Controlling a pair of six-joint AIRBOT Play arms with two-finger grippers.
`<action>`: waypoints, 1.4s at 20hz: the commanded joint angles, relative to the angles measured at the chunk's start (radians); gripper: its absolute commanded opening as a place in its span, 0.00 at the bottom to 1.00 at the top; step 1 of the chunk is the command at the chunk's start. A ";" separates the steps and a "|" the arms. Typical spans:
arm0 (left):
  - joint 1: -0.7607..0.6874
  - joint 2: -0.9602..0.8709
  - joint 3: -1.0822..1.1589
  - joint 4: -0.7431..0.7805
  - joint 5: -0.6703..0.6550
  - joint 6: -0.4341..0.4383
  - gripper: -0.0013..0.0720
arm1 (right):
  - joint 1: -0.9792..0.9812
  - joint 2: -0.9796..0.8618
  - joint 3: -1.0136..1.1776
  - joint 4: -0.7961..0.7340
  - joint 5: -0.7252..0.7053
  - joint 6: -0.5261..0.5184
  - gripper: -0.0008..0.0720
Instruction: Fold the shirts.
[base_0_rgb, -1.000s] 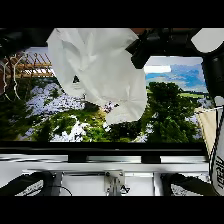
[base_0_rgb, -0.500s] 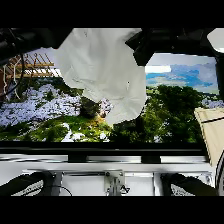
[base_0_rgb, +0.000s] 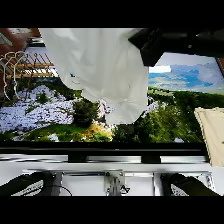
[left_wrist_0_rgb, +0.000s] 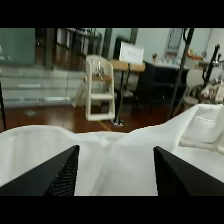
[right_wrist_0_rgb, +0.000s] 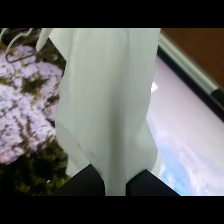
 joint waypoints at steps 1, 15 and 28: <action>0.021 0.006 0.066 0.036 0.048 -0.001 0.75 | -0.006 0.084 0.002 -0.286 -0.203 0.228 0.11; 0.134 0.018 0.062 0.294 -0.644 -0.103 0.75 | -0.030 0.257 0.002 -1.768 0.274 0.921 0.11; 0.133 0.018 0.063 0.294 -0.669 -0.145 0.75 | -0.768 0.165 0.039 -1.433 0.080 1.053 0.11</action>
